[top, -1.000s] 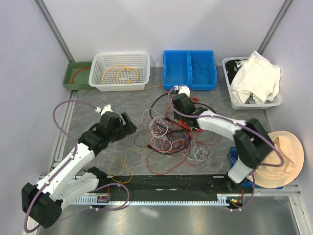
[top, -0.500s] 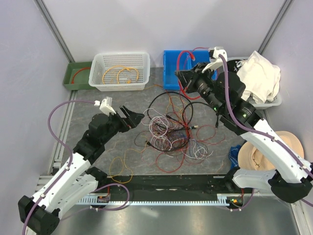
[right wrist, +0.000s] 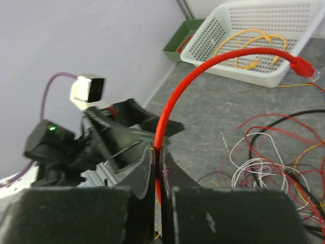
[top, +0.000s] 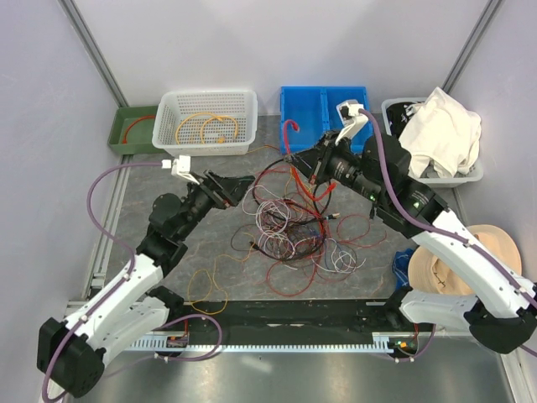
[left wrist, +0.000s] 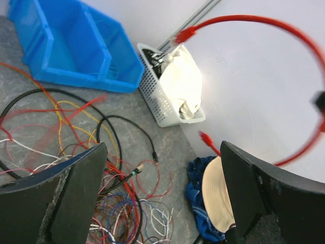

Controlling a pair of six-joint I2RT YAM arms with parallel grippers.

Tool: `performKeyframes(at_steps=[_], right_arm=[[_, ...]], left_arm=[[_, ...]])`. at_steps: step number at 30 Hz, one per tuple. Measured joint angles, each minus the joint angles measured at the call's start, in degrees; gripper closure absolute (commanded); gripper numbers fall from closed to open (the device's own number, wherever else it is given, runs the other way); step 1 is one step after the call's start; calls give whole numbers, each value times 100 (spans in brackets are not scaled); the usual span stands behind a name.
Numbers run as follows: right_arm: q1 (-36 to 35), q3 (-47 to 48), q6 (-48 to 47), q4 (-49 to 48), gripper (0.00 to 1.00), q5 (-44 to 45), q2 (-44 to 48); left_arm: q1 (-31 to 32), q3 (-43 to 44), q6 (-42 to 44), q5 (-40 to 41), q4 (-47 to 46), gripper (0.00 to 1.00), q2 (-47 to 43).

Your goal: Untangle the cables

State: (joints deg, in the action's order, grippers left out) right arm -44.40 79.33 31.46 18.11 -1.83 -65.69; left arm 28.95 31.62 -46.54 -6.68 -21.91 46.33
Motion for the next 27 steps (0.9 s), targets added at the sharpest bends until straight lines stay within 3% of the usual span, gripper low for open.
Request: performKeyframes(at_steps=[9,13,21,27], right_arm=[[0,-98,223,-2,100,-597,413],[0,-127,245,-13,100,-699,553],[0,-619,315,-136,100,-619,595],[2,-973,520,-332,100,-520,409]], left_arm=[[2,-7,129,-234,-354,0,1145],[55,-9,131,-315,-553,0,1217],[205,-92,-122,-1086,-2345,0,1126],[960,-94,-66,-1620,-3182,0,1056]])
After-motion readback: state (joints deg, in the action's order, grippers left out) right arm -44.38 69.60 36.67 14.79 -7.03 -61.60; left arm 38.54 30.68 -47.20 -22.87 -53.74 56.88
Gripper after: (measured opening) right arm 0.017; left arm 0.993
